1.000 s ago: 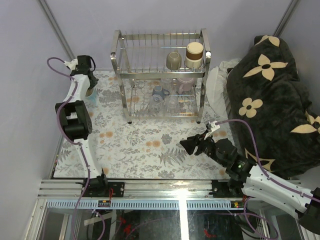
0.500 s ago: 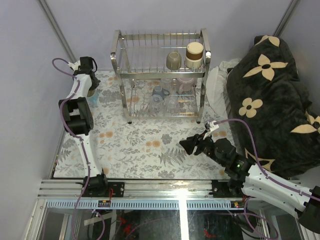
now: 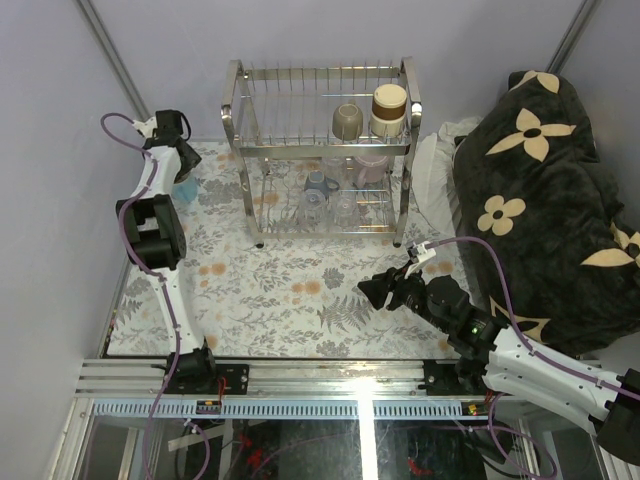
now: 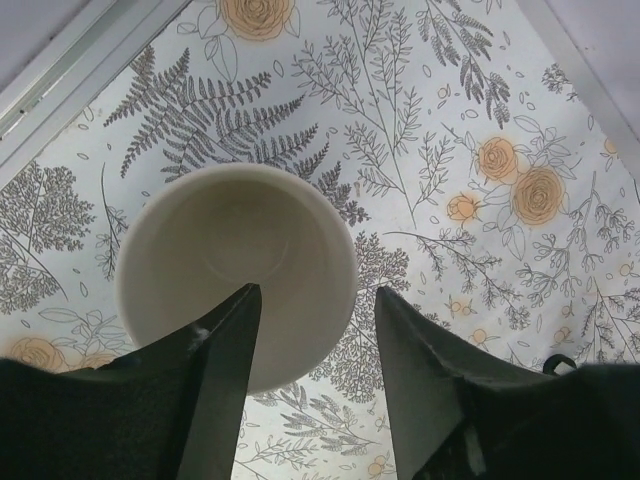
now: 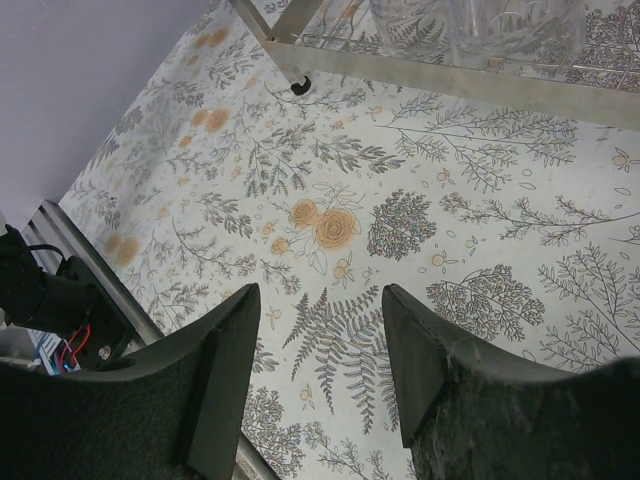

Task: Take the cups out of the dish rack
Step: Place the cup at the corner of the board, then unload the cup from the dish rack.

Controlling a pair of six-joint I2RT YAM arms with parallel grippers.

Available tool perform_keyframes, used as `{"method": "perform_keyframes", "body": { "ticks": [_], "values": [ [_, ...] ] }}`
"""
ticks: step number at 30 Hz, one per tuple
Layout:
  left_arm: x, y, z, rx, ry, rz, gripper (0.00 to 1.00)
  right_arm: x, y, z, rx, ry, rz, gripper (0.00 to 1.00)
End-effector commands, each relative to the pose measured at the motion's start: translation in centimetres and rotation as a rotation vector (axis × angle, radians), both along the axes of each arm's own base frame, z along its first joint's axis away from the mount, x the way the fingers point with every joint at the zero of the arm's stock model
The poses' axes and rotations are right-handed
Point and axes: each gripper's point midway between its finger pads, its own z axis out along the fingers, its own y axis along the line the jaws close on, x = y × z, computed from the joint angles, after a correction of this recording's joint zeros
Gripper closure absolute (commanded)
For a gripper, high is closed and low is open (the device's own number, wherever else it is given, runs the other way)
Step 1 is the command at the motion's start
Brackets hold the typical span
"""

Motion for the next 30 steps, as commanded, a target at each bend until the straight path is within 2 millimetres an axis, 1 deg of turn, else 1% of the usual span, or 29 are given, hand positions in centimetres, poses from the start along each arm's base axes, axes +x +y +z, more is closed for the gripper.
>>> {"method": "perform_keyframes", "body": {
  "ticks": [1,3,6,10,13,16,18,19,20,21,24,25,26,28,29,30],
  "values": [
    [1.4,0.8,3.2,0.024,-0.092,-0.006,0.50,0.6,0.2,1.6,0.056,-0.038,-0.020,0.41],
    [1.4,0.7,4.5,0.026,-0.115,-0.007,0.49,0.7,0.2,1.6,0.052,-0.038,-0.027,0.41],
    [1.1,0.4,6.1,0.017,-0.149,-0.005,0.46,0.7,0.0,1.5,0.051,-0.043,-0.033,0.41],
    [0.1,-1.0,8.3,-0.019,-0.202,-0.003,0.45,0.8,-0.1,1.5,0.049,-0.050,-0.038,0.40],
    [-1.2,-2.1,10.2,-0.013,-0.254,-0.001,0.42,0.9,-0.3,1.5,0.041,-0.058,-0.046,0.40],
    [-2.9,-3.2,11.7,-0.052,-0.309,0.001,0.41,1.0,-0.3,1.5,0.038,-0.067,-0.050,0.40],
    [-4.5,-4.3,12.0,-0.084,-0.341,0.006,0.40,1.1,-0.4,1.5,0.031,-0.072,-0.053,0.39],
    [-5.3,-4.9,12.1,-0.097,-0.357,0.004,0.40,1.1,-0.4,1.4,0.025,-0.073,-0.053,0.39],
    [-6.4,-5.7,11.2,-0.112,-0.351,0.002,0.40,1.3,-0.4,1.4,0.019,-0.075,-0.057,0.38],
    [-7.2,-6.6,11.3,-0.119,-0.366,-0.006,0.40,1.4,-0.5,1.3,0.010,-0.076,-0.062,0.37],
    [-9.7,-9.6,10.9,-0.136,-0.378,-0.034,0.40,1.7,-0.6,1.1,-0.021,-0.079,-0.074,0.36],
    [-10.6,-10.6,10.5,-0.145,-0.378,-0.046,0.40,1.9,-0.6,1.0,-0.035,-0.082,-0.079,0.35],
    [-11.6,-11.5,10.7,-0.155,-0.397,-0.060,0.40,2.1,-0.6,0.9,-0.050,-0.085,-0.084,0.33],
    [-13.3,-13.2,10.5,-0.201,-0.422,-0.071,0.40,2.6,-0.5,0.9,-0.084,-0.093,-0.089,0.31],
    [-15.0,-15.2,10.3,-0.249,-0.434,-0.086,0.40,3.3,-0.1,1.5,-0.110,-0.101,-0.099,0.30],
    [-15.8,-16.1,11.0,-0.250,-0.458,-0.102,0.39,3.6,0.2,1.7,-0.122,-0.101,-0.097,0.30]
  ]
}}
